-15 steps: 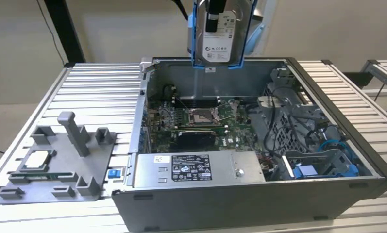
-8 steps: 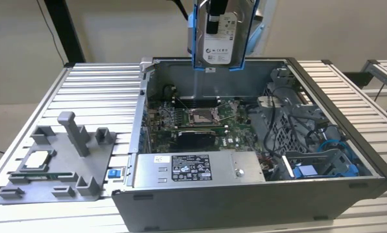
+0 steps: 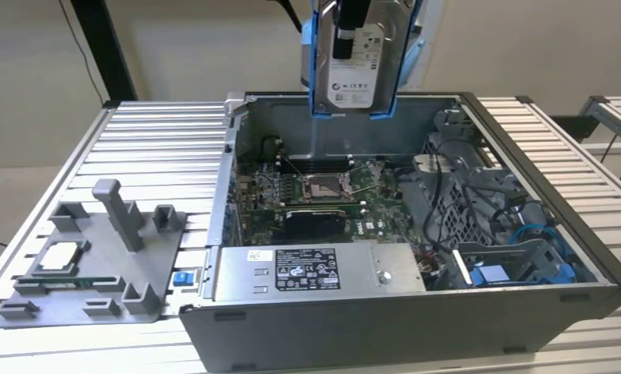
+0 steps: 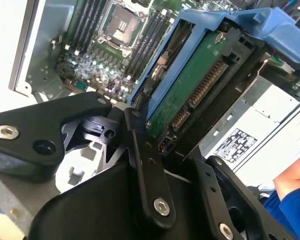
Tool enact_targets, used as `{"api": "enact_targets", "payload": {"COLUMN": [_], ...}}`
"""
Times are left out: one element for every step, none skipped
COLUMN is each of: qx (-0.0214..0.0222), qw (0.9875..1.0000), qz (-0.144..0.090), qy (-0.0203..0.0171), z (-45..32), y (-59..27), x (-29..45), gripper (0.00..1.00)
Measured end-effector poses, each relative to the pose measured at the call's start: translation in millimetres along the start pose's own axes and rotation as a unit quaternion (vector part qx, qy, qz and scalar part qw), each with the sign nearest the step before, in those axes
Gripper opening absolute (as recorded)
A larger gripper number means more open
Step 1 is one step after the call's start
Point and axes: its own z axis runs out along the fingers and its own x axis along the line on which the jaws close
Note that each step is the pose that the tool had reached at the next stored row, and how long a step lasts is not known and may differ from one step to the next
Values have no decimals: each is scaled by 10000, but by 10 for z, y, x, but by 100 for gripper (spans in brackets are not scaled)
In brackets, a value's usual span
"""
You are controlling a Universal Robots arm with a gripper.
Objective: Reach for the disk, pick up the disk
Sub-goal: 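Pick up the disk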
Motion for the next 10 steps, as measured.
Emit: {"api": "enact_targets", "payload": {"qx": [0, 0, 0, 0, 0, 0, 0, 0, 0, 0], "qw": [10000, 10000, 10000, 10000, 10000, 10000, 10000, 10000, 10000, 10000], "qz": [0, 0, 1, 0, 0, 0, 0, 0, 0, 0], "qy": [0, 1, 0, 0, 0, 0, 0, 0, 0, 0], "z": [-1, -1, -1, -1, -1, -2, -2, -2, -3, -3], "y": [-1, -2, -3, -4, -5, -7, -8, -9, -10, -11], "x": [16, 31, 46, 62, 78, 92, 108, 125, 139, 157], "gripper": [0, 0, 0, 0, 0, 0, 0, 0, 0, 0]}}
